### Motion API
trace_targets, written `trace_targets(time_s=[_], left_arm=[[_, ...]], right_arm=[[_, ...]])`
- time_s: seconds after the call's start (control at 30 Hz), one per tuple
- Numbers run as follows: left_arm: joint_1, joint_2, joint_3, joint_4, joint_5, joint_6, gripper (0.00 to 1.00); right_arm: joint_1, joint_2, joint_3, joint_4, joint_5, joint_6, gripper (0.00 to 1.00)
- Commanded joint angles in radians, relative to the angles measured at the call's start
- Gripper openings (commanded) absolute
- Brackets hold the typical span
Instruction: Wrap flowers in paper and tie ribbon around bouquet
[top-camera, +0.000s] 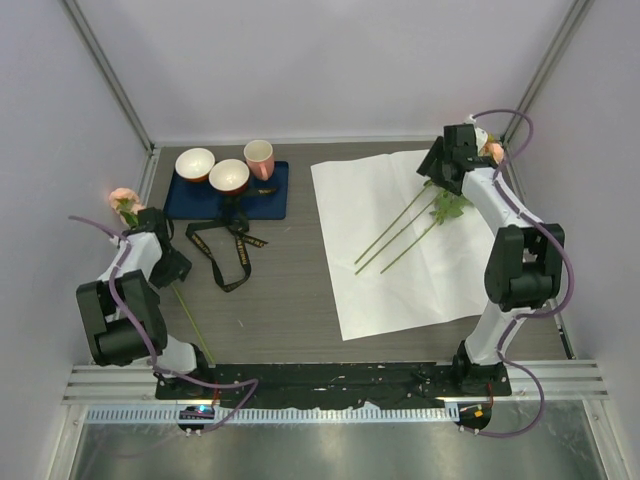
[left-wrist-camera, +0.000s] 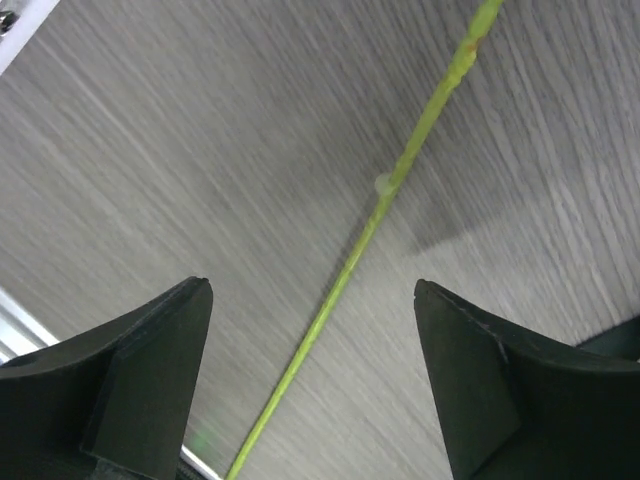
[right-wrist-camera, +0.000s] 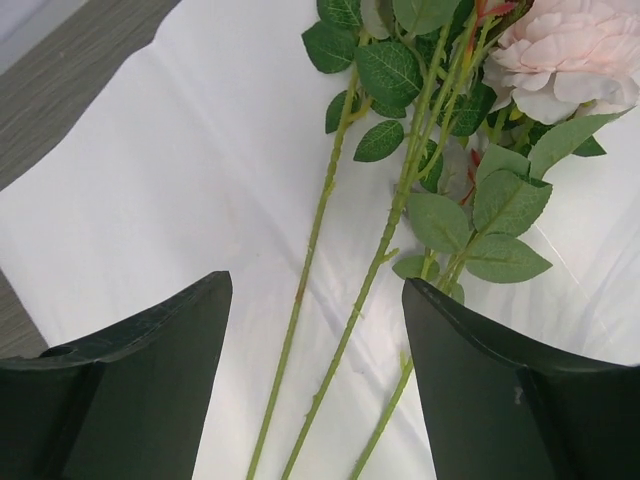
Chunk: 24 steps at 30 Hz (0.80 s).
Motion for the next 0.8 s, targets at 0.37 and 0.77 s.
trace_targets(time_s=[0.37,0.77], left_arm=[[0.006,0.197,0.009,0.227,0.005,0.010,0.08],[-0.193,-0.558,-0.042,0.067,0.107,-0.037,0.00]], right_arm=[[0.295,-0.226,-0.090,0.080,-0.028,-0.043,0.75],[0.517,-0.339,-0.315,0.239,-0.561,-0.095,0.86]])
